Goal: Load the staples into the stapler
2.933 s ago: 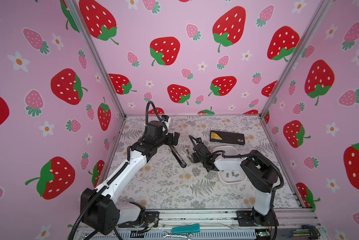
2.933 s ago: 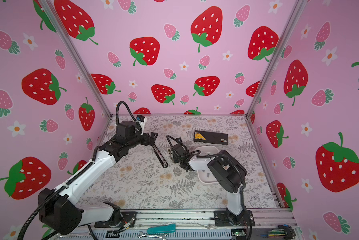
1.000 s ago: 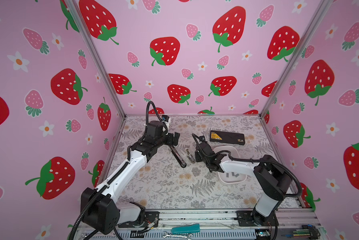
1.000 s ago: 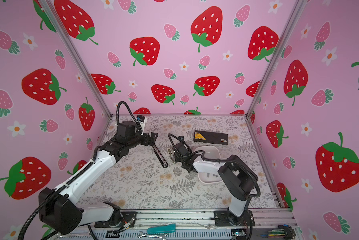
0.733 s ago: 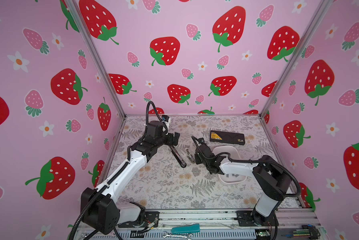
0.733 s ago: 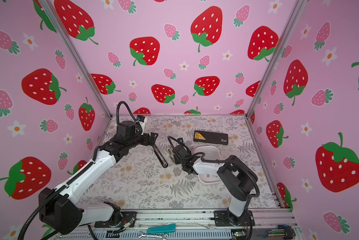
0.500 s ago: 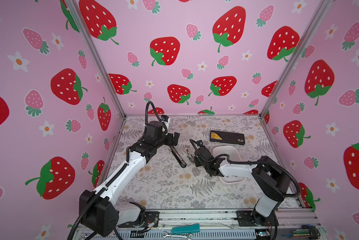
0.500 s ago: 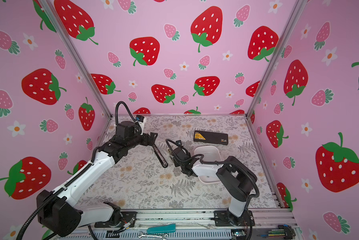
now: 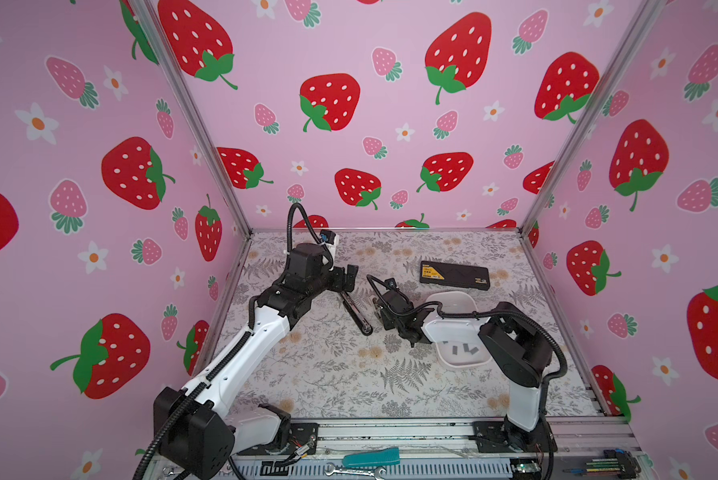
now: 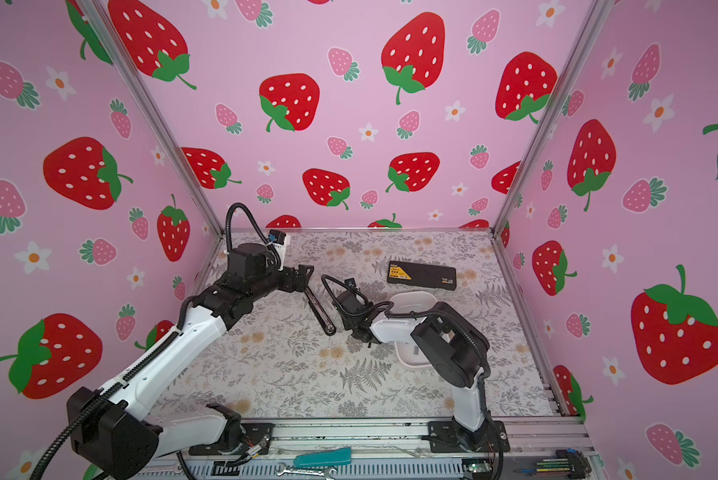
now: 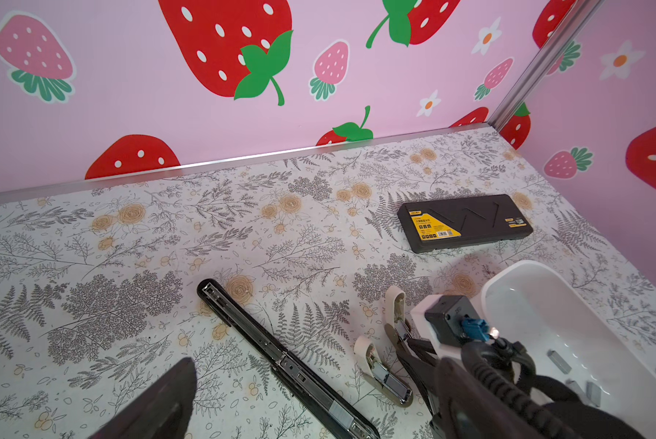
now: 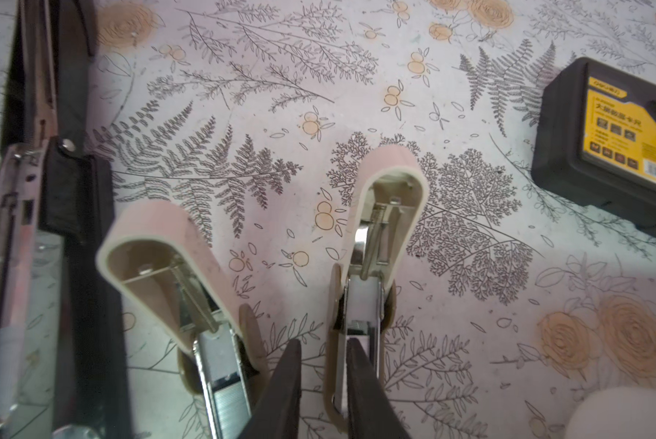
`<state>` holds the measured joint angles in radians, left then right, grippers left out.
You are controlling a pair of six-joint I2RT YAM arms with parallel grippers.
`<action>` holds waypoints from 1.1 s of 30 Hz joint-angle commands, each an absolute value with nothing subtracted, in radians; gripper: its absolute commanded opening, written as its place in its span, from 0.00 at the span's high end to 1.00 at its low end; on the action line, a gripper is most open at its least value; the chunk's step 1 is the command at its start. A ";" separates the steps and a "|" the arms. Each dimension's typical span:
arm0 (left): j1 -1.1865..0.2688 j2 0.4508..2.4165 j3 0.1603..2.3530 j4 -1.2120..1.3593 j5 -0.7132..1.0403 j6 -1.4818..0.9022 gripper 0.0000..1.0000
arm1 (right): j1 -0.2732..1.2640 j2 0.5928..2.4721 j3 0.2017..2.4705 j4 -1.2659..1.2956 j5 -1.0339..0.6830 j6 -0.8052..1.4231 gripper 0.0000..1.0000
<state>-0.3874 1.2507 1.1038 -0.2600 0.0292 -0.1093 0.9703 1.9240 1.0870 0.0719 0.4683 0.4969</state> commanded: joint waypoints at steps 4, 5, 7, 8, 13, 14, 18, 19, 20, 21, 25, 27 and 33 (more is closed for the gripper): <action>-0.389 1.249 1.109 -0.265 0.015 -0.101 0.01 | 0.965 1.937 1.109 0.020 0.520 0.509 0.75; -0.391 1.249 1.109 -0.265 0.015 -0.100 0.01 | 0.965 1.942 1.110 0.018 0.521 0.509 0.75; -0.390 1.249 1.108 -0.265 0.015 -0.100 0.01 | 0.965 1.954 1.117 0.013 0.514 0.512 0.76; -0.389 1.249 1.108 -0.265 0.015 -0.100 0.01 | 0.966 1.961 1.122 0.009 0.508 0.514 0.76; -0.390 1.250 1.110 -0.265 0.014 -0.099 0.01 | 0.965 1.995 1.132 -0.001 0.489 0.518 0.78; -0.391 1.249 1.108 -0.265 0.014 -0.099 0.01 | 0.965 1.997 1.133 -0.002 0.491 0.519 0.78; -0.390 1.247 1.108 -0.265 0.015 -0.101 0.01 | 0.965 2.001 1.134 -0.011 0.495 0.523 0.77; -0.390 1.247 1.108 -0.265 0.015 -0.101 0.01 | 0.966 1.999 1.134 -0.011 0.499 0.524 0.77; -0.391 1.247 1.108 -0.265 0.015 -0.101 0.01 | 0.965 1.997 1.133 -0.014 0.504 0.526 0.77; -0.390 1.247 1.108 -0.265 0.015 -0.101 0.01 | 0.965 1.992 1.132 -0.014 0.508 0.527 0.77; -0.392 1.247 1.108 -0.264 0.015 -0.101 0.01 | 0.965 1.966 1.130 -0.013 0.524 0.527 0.80; -0.389 1.249 1.109 -0.264 0.017 -0.100 0.01 | 0.966 1.951 1.137 -0.014 0.528 0.525 0.81; -0.390 1.246 1.107 -0.264 0.017 -0.099 0.01 | 0.965 1.919 1.160 -0.029 0.546 0.517 0.86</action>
